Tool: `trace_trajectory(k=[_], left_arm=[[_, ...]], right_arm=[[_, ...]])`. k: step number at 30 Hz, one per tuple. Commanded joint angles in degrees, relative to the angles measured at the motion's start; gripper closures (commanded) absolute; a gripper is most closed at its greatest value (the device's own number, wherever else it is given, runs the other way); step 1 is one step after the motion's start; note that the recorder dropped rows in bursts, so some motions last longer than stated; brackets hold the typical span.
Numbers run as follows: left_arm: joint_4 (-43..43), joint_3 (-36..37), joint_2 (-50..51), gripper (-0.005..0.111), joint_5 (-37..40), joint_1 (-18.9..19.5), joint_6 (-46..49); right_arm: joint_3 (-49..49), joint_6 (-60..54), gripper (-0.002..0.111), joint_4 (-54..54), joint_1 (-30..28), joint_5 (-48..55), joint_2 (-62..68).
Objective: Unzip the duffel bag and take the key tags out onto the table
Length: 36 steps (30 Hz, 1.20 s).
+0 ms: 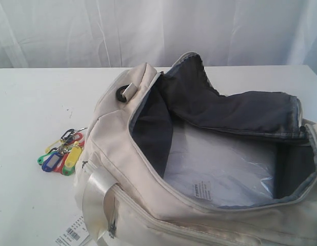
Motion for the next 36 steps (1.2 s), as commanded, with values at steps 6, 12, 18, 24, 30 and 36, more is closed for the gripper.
trace_trajectory(k=[6,12,18,24,30,36], left_arm=[[6.57,0.2,-0.27,0.107,0.17,0.06,0.15],[5.65,0.2,-0.27,0.107,0.7,0.06,-0.87],[5.76,0.2,-0.27,0.107,12.82,-0.05,-6.93],[6.34,0.2,-0.27,0.107,12.17,-0.05,-11.08],[10.14,0.2,-0.27,0.107,12.17,-1.81,-20.24],[10.31,0.2,-0.27,0.107,12.17,-2.58,-17.96]], right_arm=[[0.18,-0.64,0.108,0.0,-0.36,-0.48,-0.31],[0.18,-0.64,0.108,0.0,-0.36,-0.48,-0.31],[0.18,-0.64,0.108,0.0,-0.36,-0.48,-0.31],[0.18,-0.64,0.108,0.0,-0.36,-0.48,-0.31],[0.18,-0.64,0.108,0.0,-0.36,-0.48,-0.31],[0.18,-0.64,0.108,0.0,-0.36,-0.48,-0.31]])
